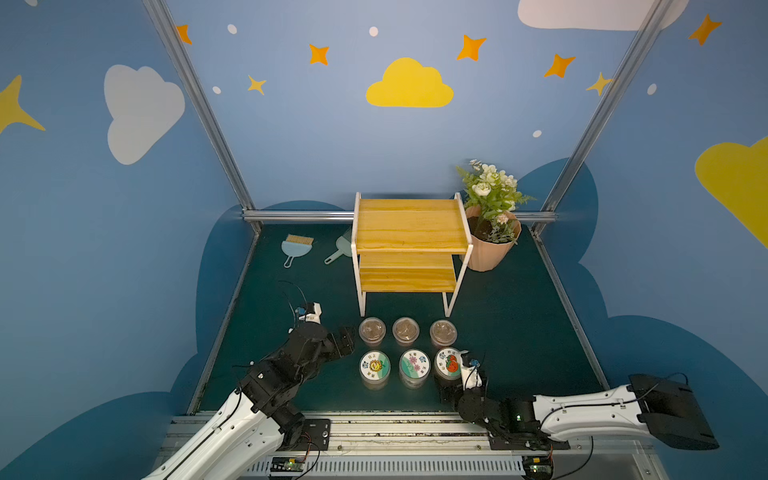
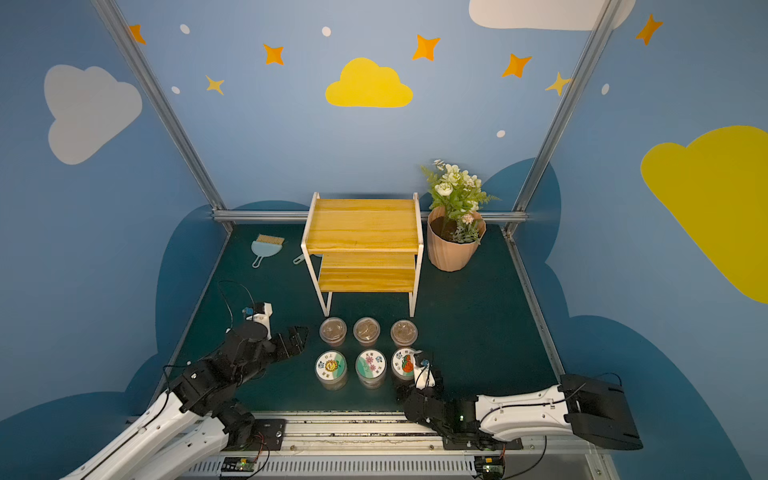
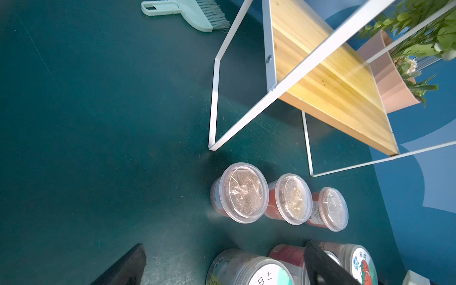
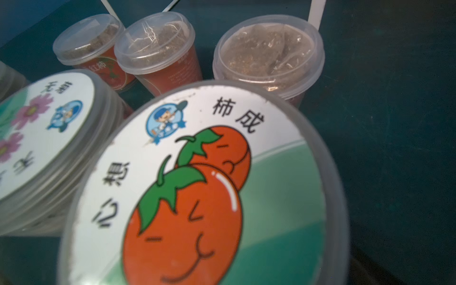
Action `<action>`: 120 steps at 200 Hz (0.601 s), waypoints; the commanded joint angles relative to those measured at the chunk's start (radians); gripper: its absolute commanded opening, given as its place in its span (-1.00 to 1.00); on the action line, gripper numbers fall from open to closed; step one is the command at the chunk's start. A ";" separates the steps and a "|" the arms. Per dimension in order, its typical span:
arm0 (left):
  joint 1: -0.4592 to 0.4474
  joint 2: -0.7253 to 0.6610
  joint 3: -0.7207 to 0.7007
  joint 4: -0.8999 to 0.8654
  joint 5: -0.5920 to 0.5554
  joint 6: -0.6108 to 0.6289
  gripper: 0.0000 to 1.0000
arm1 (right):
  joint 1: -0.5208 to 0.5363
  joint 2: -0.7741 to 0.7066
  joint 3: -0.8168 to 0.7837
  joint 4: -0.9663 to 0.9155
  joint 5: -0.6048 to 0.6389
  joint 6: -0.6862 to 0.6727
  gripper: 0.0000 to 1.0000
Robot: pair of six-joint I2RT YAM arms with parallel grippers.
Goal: Place the seed container on the shelf
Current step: Pick up the seed jar at the center of the board.
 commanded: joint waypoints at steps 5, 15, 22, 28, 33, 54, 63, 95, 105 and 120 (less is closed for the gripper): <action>-0.002 0.020 0.013 0.005 -0.004 0.026 1.00 | -0.018 0.051 0.018 0.032 0.028 0.017 0.96; -0.002 0.027 0.017 0.006 0.000 0.031 1.00 | -0.022 0.077 0.027 0.046 0.030 0.015 0.97; -0.002 0.031 0.019 0.006 0.000 0.034 1.00 | -0.024 0.095 0.035 0.052 0.031 0.012 0.97; -0.002 0.033 0.022 0.004 0.000 0.037 1.00 | -0.026 0.113 0.047 0.058 0.031 0.005 0.97; -0.002 0.034 0.023 0.003 -0.002 0.040 1.00 | -0.028 0.129 0.056 0.062 0.029 -0.001 0.96; -0.002 0.029 0.027 -0.006 -0.011 0.041 1.00 | -0.029 0.195 0.103 0.053 0.042 -0.013 0.96; -0.002 0.028 0.028 -0.013 -0.013 0.041 1.00 | -0.029 0.212 0.112 0.046 0.053 -0.001 0.96; -0.002 0.014 0.040 -0.046 -0.007 0.042 1.00 | -0.020 0.177 0.083 0.067 0.055 -0.006 0.97; -0.003 0.008 0.048 -0.060 -0.007 0.046 1.00 | -0.021 0.159 0.067 0.099 0.054 -0.026 0.96; -0.002 -0.007 0.054 -0.081 -0.014 0.049 1.00 | -0.024 0.139 0.057 0.100 0.073 -0.035 0.96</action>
